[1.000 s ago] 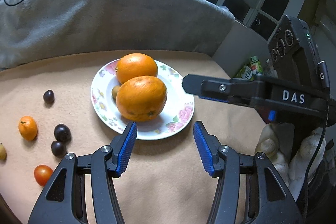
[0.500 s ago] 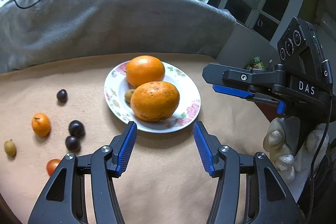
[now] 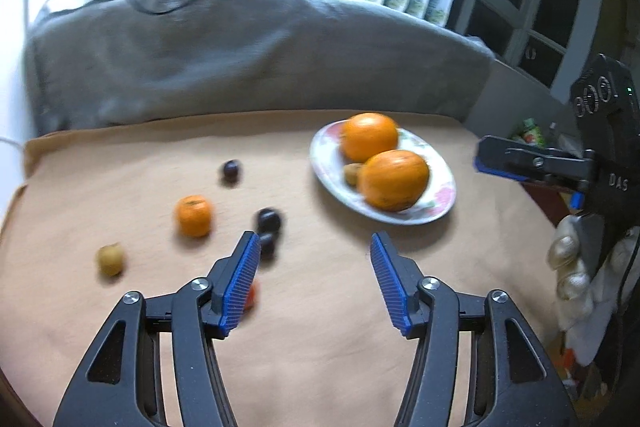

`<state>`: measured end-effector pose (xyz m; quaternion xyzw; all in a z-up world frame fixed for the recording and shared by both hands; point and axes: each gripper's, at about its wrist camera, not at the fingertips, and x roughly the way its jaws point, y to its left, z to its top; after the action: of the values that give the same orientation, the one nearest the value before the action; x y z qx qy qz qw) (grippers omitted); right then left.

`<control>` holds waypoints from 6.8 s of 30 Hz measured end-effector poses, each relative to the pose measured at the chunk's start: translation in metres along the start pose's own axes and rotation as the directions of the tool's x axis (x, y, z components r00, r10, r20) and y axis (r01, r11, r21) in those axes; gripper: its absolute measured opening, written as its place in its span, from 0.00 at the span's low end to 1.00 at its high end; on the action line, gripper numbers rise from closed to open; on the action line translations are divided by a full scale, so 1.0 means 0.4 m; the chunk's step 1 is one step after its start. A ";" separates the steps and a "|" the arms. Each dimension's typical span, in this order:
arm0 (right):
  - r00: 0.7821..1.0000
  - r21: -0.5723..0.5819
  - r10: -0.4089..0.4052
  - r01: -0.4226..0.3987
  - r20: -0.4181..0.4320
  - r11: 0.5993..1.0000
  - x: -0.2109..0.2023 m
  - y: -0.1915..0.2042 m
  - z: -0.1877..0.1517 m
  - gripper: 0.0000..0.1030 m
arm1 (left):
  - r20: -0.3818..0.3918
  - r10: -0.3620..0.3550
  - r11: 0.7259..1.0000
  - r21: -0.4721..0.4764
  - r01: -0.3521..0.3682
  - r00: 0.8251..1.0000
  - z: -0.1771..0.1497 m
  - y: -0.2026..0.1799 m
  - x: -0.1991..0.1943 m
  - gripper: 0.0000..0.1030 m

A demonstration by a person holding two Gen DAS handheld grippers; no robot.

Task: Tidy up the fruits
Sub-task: 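Lift the right tool away and move both tools toward the loose fruits, then close the left tool on the green-brown fruit while the right tool grasps a dark plum, then carry the green-brown fruit with the left tool while the right tool carries the plum to the plate, then open both tools over the plate and withdraw them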

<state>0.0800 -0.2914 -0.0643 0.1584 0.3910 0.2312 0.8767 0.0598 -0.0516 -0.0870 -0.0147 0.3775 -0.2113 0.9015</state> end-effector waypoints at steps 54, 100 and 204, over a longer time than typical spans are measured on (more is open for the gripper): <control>0.964 -0.079 -0.127 0.111 -0.236 0.991 0.403 0.187 -0.079 0.34 | -0.064 0.145 0.962 -0.225 -0.156 0.987 -0.074 0.368 0.033 0.55; 0.973 -0.120 -0.112 0.088 -0.204 0.989 0.355 0.193 -0.073 0.23 | -0.094 0.139 0.955 -0.249 -0.158 0.986 -0.057 0.371 0.067 0.27; 0.969 -0.047 -0.241 0.243 0.049 0.969 -0.003 -0.133 0.022 0.86 | -0.031 -0.135 0.986 -0.101 0.131 0.990 0.198 -0.036 0.221 0.71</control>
<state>0.1010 -0.3379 -0.0823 0.0915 0.3822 0.1292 0.9104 0.1641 -0.1101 -0.0874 -0.0804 0.4028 -0.2523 0.8761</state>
